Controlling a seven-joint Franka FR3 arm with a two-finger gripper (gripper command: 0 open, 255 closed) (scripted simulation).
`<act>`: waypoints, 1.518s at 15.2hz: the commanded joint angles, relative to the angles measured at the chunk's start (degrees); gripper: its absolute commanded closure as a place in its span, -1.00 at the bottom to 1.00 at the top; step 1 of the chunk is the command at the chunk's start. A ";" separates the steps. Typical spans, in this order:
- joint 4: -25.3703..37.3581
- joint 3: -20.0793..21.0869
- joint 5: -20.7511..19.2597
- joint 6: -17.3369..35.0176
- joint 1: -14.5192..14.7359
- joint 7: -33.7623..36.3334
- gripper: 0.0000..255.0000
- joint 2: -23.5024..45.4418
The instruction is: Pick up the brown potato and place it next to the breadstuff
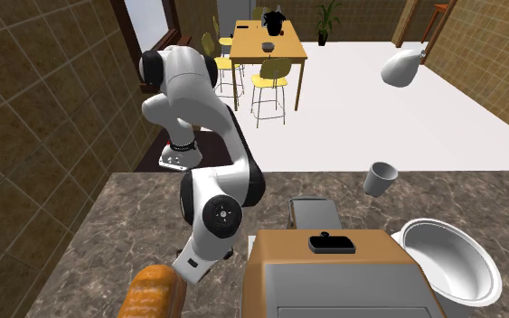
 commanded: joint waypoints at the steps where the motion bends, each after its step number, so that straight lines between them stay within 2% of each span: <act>1: -0.71 0.12 0.18 1.29 -0.10 0.03 1.00 0.58; 10: -2.72 0.82 1.11 6.31 -0.54 0.34 1.00 3.75; 17: -2.70 0.82 1.12 6.30 -0.54 0.34 1.00 3.76; 18: -2.55 0.83 1.14 6.28 -0.61 0.28 -1.00 3.87; 23: -2.70 0.82 1.12 6.30 -0.54 0.34 -1.00 3.76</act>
